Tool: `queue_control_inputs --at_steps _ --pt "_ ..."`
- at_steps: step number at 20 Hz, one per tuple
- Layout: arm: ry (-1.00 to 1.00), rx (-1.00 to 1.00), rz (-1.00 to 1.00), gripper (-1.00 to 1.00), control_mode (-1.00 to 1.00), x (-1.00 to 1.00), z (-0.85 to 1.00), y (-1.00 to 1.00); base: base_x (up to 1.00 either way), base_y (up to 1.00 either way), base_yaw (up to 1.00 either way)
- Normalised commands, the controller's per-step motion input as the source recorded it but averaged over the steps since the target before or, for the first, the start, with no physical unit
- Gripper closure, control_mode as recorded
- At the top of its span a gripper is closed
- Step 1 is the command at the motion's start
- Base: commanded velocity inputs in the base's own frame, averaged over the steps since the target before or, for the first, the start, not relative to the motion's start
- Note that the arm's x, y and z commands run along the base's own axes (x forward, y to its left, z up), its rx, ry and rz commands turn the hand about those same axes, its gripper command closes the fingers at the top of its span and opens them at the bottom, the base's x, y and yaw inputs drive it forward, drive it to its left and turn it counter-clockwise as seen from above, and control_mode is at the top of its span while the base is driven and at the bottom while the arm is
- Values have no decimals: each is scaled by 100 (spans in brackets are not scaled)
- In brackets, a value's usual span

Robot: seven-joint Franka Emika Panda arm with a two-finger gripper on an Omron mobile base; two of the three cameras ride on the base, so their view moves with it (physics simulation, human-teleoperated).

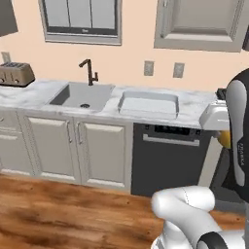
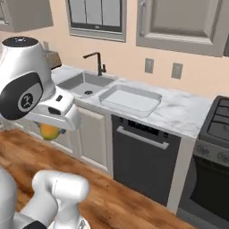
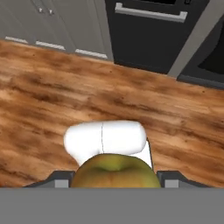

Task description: Pick up both apples from the fridge and place them inside the tupperware on the counter.

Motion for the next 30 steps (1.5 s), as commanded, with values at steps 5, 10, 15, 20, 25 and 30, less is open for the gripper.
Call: queue_control_inputs --at_steps 5,10,15,20,25,30 --pt "0 0 0 100 100 0 0 0 98 33 -50" --pt "0 0 0 100 100 0 0 0 100 41 -22" --pt "0 0 0 100 100 0 0 0 96 41 -1" --pt "0 0 0 100 100 0 0 0 78 22 0" --pt "0 0 0 100 100 0 0 0 48 1 -7" --pt "4 0 -3 100 -100 11 0 0 36 0 -11"
